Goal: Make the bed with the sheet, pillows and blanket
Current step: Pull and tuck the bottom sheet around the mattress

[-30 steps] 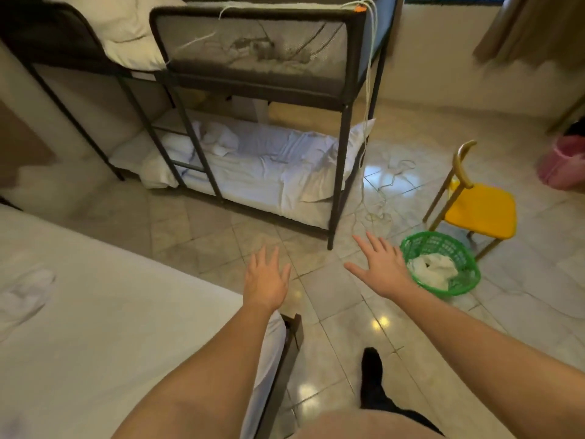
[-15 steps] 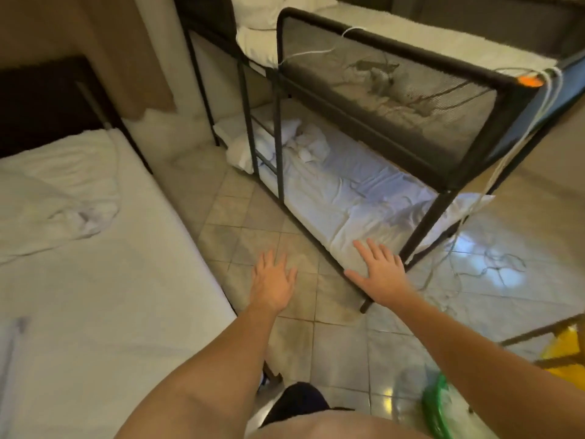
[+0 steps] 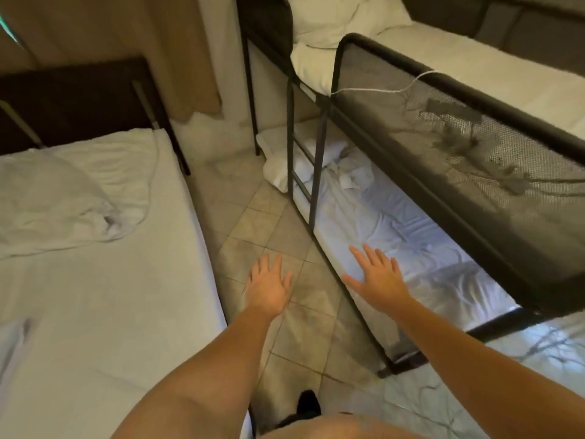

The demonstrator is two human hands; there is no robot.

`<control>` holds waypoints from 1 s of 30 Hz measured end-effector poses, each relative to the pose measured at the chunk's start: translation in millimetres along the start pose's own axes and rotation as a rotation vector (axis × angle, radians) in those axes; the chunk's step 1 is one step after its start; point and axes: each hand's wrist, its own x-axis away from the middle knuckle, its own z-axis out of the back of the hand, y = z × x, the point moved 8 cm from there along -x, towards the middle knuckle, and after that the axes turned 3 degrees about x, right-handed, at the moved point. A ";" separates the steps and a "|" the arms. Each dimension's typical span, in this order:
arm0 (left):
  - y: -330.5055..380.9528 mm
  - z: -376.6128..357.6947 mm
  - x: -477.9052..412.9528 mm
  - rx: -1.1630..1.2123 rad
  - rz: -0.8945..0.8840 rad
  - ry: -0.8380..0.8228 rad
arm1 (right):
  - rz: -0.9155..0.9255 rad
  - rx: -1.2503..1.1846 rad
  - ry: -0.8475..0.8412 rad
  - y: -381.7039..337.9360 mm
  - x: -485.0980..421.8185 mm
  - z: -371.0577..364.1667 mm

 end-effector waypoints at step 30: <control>-218.1 163.8 -311.3 0.164 0.687 0.290 | 0.685 0.173 -0.205 -298.7 -550.3 45.5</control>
